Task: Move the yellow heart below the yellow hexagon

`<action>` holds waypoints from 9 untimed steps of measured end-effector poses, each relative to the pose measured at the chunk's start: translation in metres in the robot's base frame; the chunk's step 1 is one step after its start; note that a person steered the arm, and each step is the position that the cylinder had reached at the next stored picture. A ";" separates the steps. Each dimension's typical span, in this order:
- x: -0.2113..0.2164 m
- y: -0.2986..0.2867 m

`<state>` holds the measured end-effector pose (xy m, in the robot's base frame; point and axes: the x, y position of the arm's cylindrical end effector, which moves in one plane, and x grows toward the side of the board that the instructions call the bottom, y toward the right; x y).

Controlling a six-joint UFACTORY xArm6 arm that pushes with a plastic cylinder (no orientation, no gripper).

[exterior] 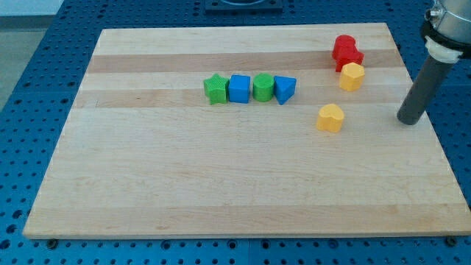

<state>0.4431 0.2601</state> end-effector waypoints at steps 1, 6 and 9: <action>0.002 -0.007; 0.030 -0.147; -0.002 -0.143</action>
<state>0.4409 0.1169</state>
